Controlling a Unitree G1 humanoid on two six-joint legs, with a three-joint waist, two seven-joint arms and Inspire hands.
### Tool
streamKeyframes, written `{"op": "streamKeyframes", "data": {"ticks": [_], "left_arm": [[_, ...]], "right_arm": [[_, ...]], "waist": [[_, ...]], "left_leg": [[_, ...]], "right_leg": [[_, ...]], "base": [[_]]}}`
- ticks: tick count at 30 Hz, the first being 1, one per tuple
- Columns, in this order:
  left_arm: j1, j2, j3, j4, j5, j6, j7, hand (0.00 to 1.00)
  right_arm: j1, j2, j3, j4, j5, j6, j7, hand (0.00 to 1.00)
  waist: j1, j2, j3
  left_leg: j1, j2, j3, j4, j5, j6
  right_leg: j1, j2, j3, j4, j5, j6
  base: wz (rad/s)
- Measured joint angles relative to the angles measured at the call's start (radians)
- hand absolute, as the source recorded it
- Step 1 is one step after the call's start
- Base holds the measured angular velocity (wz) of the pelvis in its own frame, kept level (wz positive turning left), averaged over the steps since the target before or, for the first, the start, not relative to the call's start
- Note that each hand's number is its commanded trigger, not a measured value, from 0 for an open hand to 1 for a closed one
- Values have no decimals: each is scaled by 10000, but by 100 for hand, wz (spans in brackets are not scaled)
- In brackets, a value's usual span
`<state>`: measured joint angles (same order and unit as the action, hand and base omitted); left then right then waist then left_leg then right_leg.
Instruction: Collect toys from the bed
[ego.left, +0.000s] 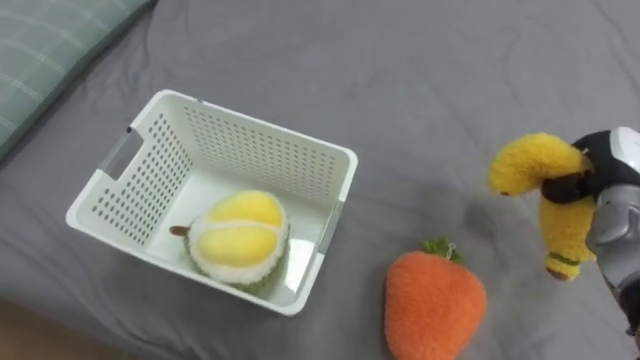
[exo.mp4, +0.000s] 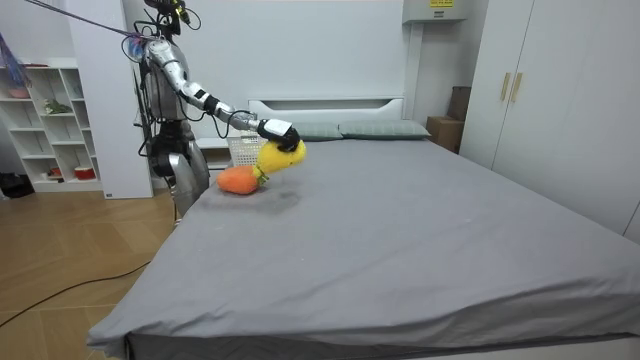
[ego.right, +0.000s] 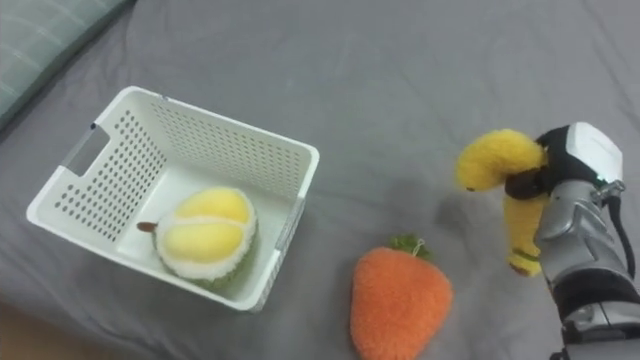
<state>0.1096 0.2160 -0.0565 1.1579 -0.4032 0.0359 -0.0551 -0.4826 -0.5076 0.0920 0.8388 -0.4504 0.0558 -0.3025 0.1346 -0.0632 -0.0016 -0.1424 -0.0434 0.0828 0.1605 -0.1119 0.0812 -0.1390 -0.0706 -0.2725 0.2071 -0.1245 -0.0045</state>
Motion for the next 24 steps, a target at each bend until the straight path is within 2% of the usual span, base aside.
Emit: {"op": "streamKeyframes", "data": {"ticks": [5, 9, 20, 21, 24], "left_arm": [[-13, -43, 316, 3, 8, -6, 32, 0], [-15, -128, 588, 9, 28, -7, 31, 0], [15, -306, 912, -132, 48, 1, 29, 0], [24, -307, 930, -186, 85, 1, 30, 0], [10, -393, 933, -422, 329, 8, 30, 0]], "right_arm": [[1206, 256, -104, -2730, 60, 54, 234, 100], [1680, 340, -104, -4832, -87, 101, 477, 100], [1909, 410, -18, -7935, -6, 131, 1823, 100], [1909, 484, -17, -8226, 142, 174, 1891, 100], [1908, 804, -1, -8980, 134, 332, 2223, 100]], "waist": [[-219, -52, -33], [-254, -53, -29], [-206, -211, 64], [-191, -232, 105], [-167, -247, 99]], "left_leg": [[609, 0, 42, -282, -22, -25], [797, 18, 170, -305, -32, -36], [1227, 85, 194, -305, -173, -68], [1334, 86, 142, -304, -179, -78], [1392, 86, 38, -245, -249, -97]], "right_leg": [[540, 62, 144, -198, -17, 33], [646, 85, 267, -185, -13, 35], [1108, 153, 278, -226, -19, 33], [1232, 156, 236, -250, -19, 33], [1400, 182, 177, -386, -19, 33]], "base": [[-4], [-11], [0], [9], [8]]}}
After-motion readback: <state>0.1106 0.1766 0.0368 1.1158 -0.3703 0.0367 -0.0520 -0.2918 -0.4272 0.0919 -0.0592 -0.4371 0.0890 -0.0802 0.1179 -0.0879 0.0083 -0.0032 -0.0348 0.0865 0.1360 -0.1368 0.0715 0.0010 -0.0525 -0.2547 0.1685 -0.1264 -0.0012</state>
